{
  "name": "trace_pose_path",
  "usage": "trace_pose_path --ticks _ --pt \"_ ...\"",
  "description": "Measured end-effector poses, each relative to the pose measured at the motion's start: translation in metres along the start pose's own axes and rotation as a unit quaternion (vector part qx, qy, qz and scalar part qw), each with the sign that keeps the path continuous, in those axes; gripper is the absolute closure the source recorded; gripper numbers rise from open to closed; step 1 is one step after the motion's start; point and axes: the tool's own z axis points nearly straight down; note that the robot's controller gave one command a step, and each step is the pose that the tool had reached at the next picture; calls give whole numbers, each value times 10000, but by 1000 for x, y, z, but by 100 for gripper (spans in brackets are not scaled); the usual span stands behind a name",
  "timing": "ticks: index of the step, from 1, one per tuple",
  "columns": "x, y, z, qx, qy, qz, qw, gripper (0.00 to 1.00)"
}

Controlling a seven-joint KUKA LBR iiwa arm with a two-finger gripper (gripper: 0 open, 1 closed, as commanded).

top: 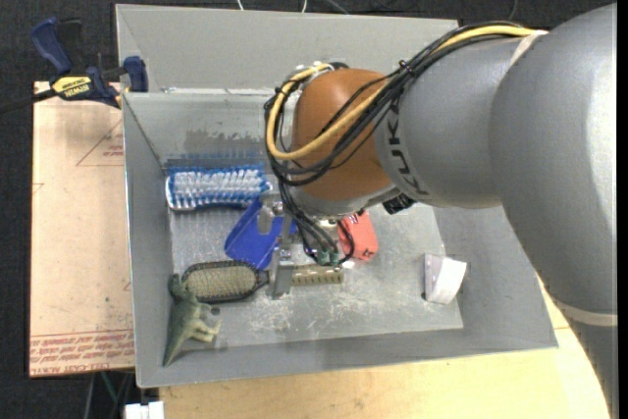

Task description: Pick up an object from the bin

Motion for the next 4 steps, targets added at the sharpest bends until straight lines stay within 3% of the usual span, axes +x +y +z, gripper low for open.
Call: trace_pose_path --ticks 1,2,3,4 --pt "0 0 0 0 0 0 10000 0" --pt "-7 36 57 -4 -12 -557 9984 0" --pt "-3 41 67 -11 -13 -546 9985 0" --pt "-9 21 61 -8 -28 -2541 9672 100"
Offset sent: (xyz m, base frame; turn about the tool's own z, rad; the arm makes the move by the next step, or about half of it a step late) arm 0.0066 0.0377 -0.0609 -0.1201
